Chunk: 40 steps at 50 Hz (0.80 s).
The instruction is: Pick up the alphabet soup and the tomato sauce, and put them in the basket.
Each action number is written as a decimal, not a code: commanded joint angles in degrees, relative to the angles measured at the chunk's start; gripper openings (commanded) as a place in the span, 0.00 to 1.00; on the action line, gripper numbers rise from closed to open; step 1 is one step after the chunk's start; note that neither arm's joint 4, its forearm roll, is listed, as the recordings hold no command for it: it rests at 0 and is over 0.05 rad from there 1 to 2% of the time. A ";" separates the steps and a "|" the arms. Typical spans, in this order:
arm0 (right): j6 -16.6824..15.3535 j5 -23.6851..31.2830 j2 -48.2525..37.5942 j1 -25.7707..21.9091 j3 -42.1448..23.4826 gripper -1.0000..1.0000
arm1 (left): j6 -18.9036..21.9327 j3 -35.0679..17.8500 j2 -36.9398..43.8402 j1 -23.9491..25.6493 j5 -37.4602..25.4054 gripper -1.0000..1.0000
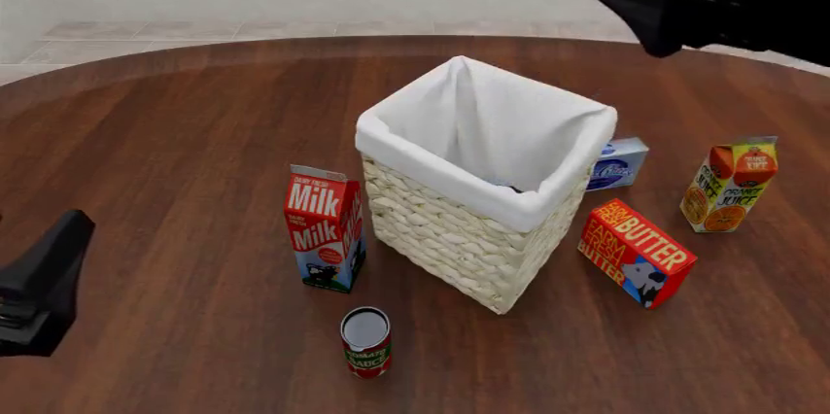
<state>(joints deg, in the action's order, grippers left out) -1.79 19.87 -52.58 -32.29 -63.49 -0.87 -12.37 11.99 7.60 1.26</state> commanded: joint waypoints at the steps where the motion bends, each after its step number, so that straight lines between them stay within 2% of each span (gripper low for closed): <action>1: 0.47 -1.30 2.01 0.15 -0.93 1.00 | 1.20 -4.46 4.44 5.13 -0.54 1.00; 3: 0.58 -1.61 2.35 0.30 -0.97 1.00 | 0.66 -5.30 6.09 5.39 -0.27 1.00; 8: 1.24 -2.51 3.67 0.63 -1.14 1.00 | 2.55 -8.25 8.12 8.32 -1.15 1.00; 9: 1.63 -2.63 3.71 0.67 -1.20 1.00 | 1.46 -8.83 9.39 8.86 -1.33 1.00; 10: 1.59 -2.85 3.96 0.51 -1.09 1.00 | -1.41 -10.10 10.97 8.35 -1.49 1.00; 14: 1.72 -3.23 3.97 0.20 -0.92 1.00 | 1.24 -12.35 11.61 10.76 -2.50 1.00; 15: 1.78 -3.23 4.03 -0.05 -0.94 1.00 | 1.16 -13.29 11.94 10.67 -2.98 1.00; 16: 1.71 -3.19 3.96 -0.22 -1.03 1.00 | -0.74 -14.32 13.22 10.91 -3.66 1.00; 20: 1.47 -3.00 4.07 -0.73 -1.61 1.00 | 1.80 -16.60 14.15 13.73 -6.27 1.00; 26: 1.62 -3.36 4.22 -0.91 -1.69 1.00 | 4.16 -20.16 16.66 14.04 -8.97 1.00; 32: 1.86 -3.91 4.37 -1.02 -1.61 1.00 | 4.85 -23.59 20.14 15.76 -12.19 1.00; 36: 2.00 -4.32 4.91 -0.73 -1.57 1.00 | 4.11 -25.93 23.24 16.66 -14.14 1.00; 37: 2.23 -4.46 5.05 -0.63 -1.55 1.00 | 2.21 -26.70 23.73 16.71 -14.45 1.00; 38: 2.17 -4.51 5.09 -0.59 -1.52 1.00 | 2.97 -27.01 23.90 16.42 -14.46 1.00; 40: 2.26 -4.65 5.14 -0.48 -1.64 1.00 | 2.00 -27.80 25.07 17.26 -15.14 1.00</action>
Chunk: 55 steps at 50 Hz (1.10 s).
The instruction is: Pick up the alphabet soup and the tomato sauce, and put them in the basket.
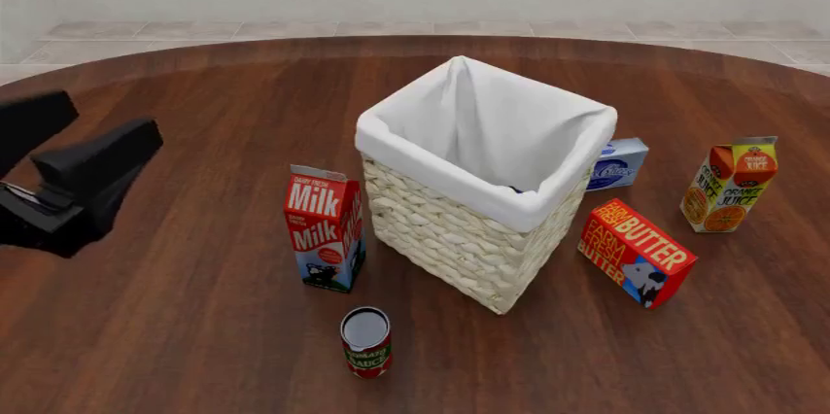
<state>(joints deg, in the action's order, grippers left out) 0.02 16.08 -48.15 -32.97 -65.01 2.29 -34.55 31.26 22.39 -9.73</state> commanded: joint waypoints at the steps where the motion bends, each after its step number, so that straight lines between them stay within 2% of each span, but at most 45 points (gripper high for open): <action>1: 0.44 -0.86 0.71 0.20 -0.12 1.00 | -1.16 -5.63 5.80 2.48 -4.14 1.00; 4: 0.27 -0.50 0.69 -0.28 -0.60 1.00 | -0.37 -6.84 8.93 4.33 -5.84 1.00; 6: 0.25 -0.48 0.75 -0.32 -0.81 1.00 | -1.39 -7.16 10.75 5.53 -6.80 1.00; 13: 0.53 -0.56 1.87 -0.24 -1.01 1.00 | -0.26 -8.42 13.37 8.21 -8.88 1.00; 15: 0.82 -0.72 2.31 -0.21 -1.19 1.00 | -3.26 -9.35 14.46 9.54 -10.04 1.00; 17: 1.01 -0.93 2.55 -0.13 -1.29 1.00 | -1.66 -9.76 14.74 10.88 -10.71 1.00; 19: 0.98 -1.01 2.66 -0.21 -1.24 1.00 | -1.72 -9.91 15.00 11.35 -11.03 1.00; 24: 1.54 -1.91 3.32 -0.20 -0.66 1.00 | -4.33 -11.47 16.78 13.80 -12.86 1.00; 30: 1.67 -2.58 3.33 -0.18 -0.06 1.00 | -3.12 -12.58 18.93 14.82 -14.39 1.00; 55: 1.99 -3.24 3.16 -0.33 0.44 1.00 | -4.29 -11.66 24.02 19.67 -17.27 1.00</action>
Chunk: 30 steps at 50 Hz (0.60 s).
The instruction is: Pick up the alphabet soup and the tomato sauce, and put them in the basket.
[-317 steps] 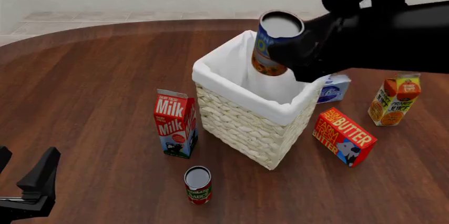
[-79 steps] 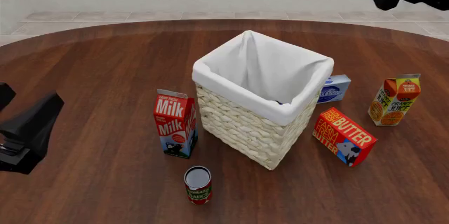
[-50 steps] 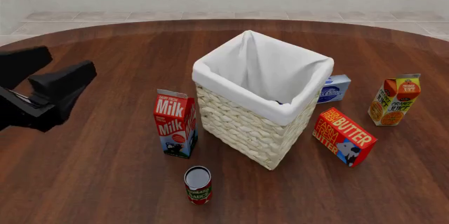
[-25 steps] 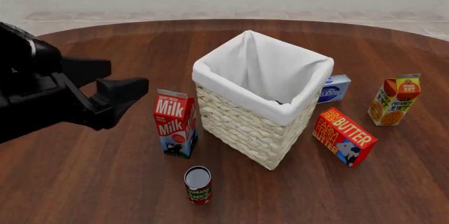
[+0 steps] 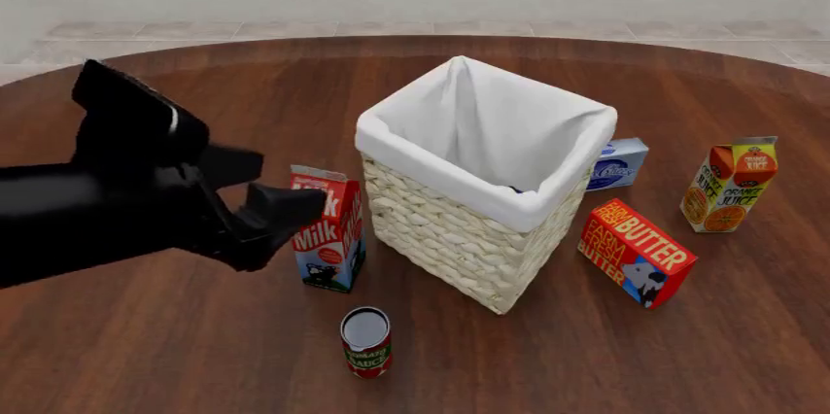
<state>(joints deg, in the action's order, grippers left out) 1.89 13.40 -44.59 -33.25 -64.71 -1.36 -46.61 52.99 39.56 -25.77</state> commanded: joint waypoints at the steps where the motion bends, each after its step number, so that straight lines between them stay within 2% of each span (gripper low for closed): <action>1: 0.20 -0.67 -0.51 -0.10 0.07 1.00 | -0.54 0.55 2.43 2.76 -1.32 1.00; 9: 0.27 -1.15 -0.59 -0.41 0.42 1.00 | -0.33 0.96 3.96 1.98 -1.43 1.00; 30: 0.40 -1.54 -0.90 -1.31 0.69 1.00 | -1.69 2.96 6.58 5.51 -1.49 1.00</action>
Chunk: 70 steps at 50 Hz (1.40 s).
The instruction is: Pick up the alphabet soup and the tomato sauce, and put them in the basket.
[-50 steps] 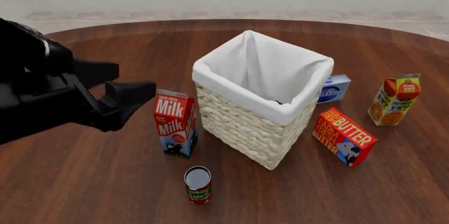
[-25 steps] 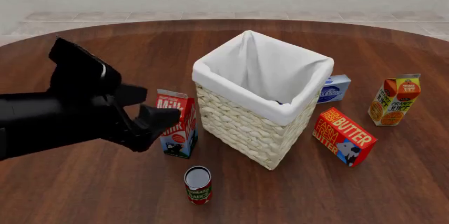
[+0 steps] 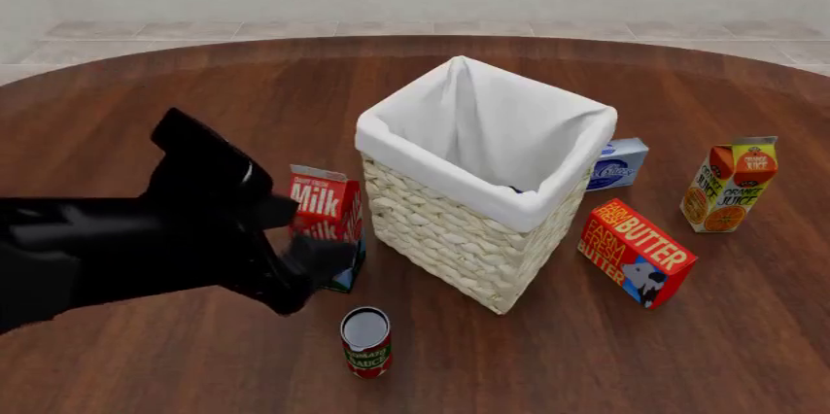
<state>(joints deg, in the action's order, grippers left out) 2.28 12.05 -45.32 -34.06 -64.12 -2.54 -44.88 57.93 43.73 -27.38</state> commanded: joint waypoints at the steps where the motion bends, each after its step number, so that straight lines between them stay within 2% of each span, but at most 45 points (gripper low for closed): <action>1: 0.04 -0.17 -0.19 -0.51 0.05 1.00 | -0.72 1.36 1.80 1.57 0.21 1.00; 17: 0.06 -0.09 0.04 -0.63 0.32 1.00 | -1.40 2.52 3.73 2.33 1.40 1.00; 70: 0.48 -0.92 0.18 -0.77 1.91 1.00 | -2.65 8.29 11.43 1.14 12.21 1.00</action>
<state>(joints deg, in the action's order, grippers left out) 2.77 11.20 -45.14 -34.89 -62.31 -5.10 -37.38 68.29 45.23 -16.56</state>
